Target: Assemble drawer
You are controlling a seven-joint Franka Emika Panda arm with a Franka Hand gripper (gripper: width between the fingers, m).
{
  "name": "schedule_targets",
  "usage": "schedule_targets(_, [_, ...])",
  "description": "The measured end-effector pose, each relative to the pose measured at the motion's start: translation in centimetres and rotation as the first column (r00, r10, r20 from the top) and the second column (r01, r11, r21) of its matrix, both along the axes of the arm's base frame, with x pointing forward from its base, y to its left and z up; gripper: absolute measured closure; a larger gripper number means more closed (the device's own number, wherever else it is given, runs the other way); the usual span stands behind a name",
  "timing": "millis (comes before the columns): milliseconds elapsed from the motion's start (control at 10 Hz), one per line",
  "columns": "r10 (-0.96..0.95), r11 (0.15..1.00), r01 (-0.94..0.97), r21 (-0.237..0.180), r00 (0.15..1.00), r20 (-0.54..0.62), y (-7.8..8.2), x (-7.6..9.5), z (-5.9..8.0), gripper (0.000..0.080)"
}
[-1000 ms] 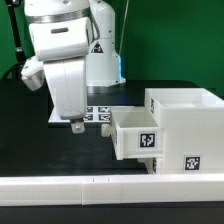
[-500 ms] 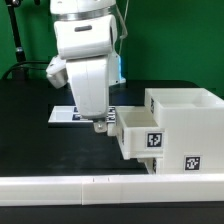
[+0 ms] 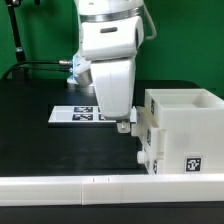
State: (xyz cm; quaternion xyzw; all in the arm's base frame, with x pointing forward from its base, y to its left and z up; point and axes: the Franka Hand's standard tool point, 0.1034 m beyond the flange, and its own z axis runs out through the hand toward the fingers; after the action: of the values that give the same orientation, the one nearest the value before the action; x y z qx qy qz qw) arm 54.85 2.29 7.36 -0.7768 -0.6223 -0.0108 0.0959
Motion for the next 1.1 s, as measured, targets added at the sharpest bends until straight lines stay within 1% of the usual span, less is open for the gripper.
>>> schedule_targets(100, [-0.022,1.0,0.022,-0.002,1.0,-0.005,0.5,0.0,0.0,0.0151])
schedule_targets(300, [-0.08,0.997,0.08,-0.01,0.997,-0.012,1.0,0.0,0.2,0.0151])
schedule_targets(400, [-0.095,0.995,0.094,-0.016,0.995,-0.014,1.1,-0.5,0.8,0.0151])
schedule_targets(500, [-0.099,0.995,0.098,-0.023,0.995,-0.014,1.2,-1.4,1.5,0.0151])
schedule_targets(700, [-0.128,0.991,0.128,-0.05,0.992,-0.01,1.6,-4.3,3.6,0.0151])
schedule_targets(800, [-0.129,0.99,0.128,-0.058,0.992,-0.012,1.8,-5.4,4.1,0.0151])
schedule_targets(1000, [-0.155,0.986,0.153,-0.07,0.988,-0.013,2.2,-6.6,4.8,0.0151])
schedule_targets(1100, [-0.156,0.986,0.155,-0.07,0.988,-0.015,2.1,-6.6,4.6,0.0151])
